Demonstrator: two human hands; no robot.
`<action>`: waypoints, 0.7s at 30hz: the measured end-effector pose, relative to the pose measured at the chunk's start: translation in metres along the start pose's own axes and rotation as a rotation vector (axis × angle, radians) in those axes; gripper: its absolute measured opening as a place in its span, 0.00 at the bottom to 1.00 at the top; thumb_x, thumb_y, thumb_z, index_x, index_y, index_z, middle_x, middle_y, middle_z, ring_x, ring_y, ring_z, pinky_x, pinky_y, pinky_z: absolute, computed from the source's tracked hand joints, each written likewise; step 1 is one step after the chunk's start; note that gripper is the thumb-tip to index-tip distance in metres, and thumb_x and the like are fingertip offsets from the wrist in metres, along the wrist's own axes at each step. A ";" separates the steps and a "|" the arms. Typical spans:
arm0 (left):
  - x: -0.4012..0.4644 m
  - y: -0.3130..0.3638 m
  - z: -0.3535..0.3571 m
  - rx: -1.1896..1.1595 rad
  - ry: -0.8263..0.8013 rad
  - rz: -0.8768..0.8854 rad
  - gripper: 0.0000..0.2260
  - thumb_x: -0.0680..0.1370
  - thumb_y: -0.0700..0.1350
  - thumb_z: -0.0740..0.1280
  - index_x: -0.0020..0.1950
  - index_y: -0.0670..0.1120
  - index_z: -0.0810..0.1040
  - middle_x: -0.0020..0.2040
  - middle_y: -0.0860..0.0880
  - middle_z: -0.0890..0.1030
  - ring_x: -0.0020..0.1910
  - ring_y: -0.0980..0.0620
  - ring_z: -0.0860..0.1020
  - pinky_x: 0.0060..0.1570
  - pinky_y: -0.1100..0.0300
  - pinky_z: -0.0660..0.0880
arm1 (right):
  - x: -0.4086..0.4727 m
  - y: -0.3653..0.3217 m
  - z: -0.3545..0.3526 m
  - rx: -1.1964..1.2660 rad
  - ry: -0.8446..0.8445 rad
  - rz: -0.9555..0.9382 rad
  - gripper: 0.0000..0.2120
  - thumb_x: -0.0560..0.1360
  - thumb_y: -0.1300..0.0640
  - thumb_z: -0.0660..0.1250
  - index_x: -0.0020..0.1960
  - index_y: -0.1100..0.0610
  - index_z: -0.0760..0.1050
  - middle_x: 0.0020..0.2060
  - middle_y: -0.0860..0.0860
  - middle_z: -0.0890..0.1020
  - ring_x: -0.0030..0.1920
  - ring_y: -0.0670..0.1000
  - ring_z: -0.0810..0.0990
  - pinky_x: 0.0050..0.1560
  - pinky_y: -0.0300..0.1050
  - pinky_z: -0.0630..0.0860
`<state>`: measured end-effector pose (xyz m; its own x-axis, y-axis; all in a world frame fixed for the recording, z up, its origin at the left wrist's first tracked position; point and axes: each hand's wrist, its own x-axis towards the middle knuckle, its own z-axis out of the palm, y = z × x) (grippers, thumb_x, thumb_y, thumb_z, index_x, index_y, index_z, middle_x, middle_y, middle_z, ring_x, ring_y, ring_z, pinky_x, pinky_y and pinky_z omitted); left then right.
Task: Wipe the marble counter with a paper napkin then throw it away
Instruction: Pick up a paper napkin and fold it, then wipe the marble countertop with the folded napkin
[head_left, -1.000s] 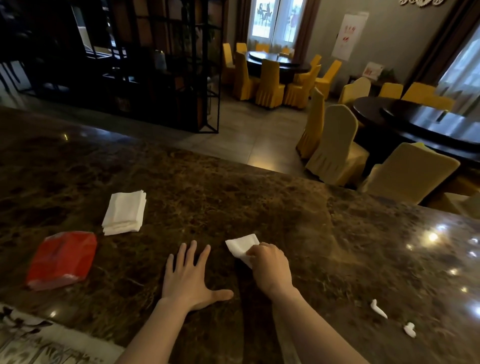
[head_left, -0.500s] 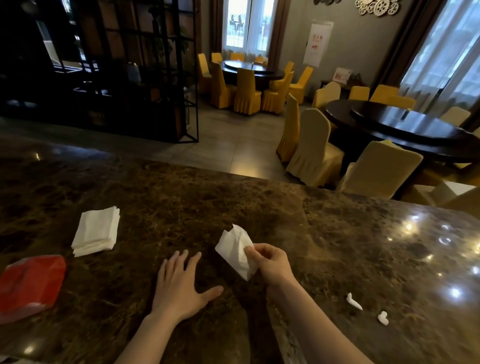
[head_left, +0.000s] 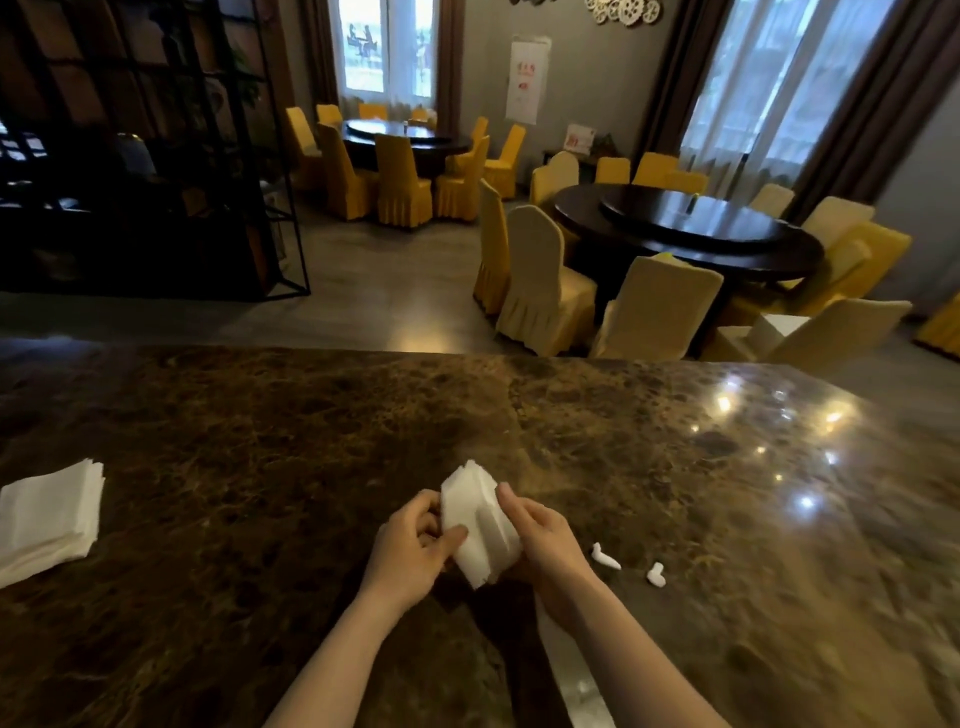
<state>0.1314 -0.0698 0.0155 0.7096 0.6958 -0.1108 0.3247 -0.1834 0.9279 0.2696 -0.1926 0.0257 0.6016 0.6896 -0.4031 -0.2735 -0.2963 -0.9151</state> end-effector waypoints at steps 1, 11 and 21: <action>0.000 0.004 0.006 0.024 -0.028 0.019 0.06 0.81 0.46 0.74 0.56 0.53 0.79 0.47 0.49 0.87 0.45 0.51 0.86 0.47 0.45 0.87 | -0.003 0.003 -0.009 -0.040 0.018 -0.027 0.18 0.73 0.36 0.73 0.54 0.47 0.85 0.52 0.52 0.87 0.53 0.56 0.85 0.53 0.57 0.85; 0.002 0.005 0.045 0.195 0.010 0.023 0.27 0.80 0.57 0.73 0.76 0.58 0.67 0.70 0.50 0.78 0.66 0.51 0.78 0.64 0.51 0.78 | -0.020 0.017 -0.071 0.018 0.290 0.009 0.05 0.80 0.52 0.69 0.52 0.50 0.84 0.46 0.50 0.88 0.47 0.51 0.87 0.46 0.50 0.86; -0.018 -0.035 0.044 1.070 -0.033 -0.028 0.54 0.65 0.86 0.41 0.84 0.58 0.36 0.86 0.46 0.38 0.84 0.43 0.36 0.84 0.39 0.39 | -0.053 0.032 -0.172 -0.754 0.908 -0.349 0.09 0.78 0.61 0.68 0.55 0.54 0.83 0.51 0.52 0.86 0.50 0.56 0.83 0.48 0.47 0.76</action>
<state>0.1349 -0.1063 -0.0306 0.7048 0.6930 -0.1518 0.7093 -0.6924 0.1323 0.3575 -0.3524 0.0160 0.9419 0.1877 0.2787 0.3269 -0.7034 -0.6312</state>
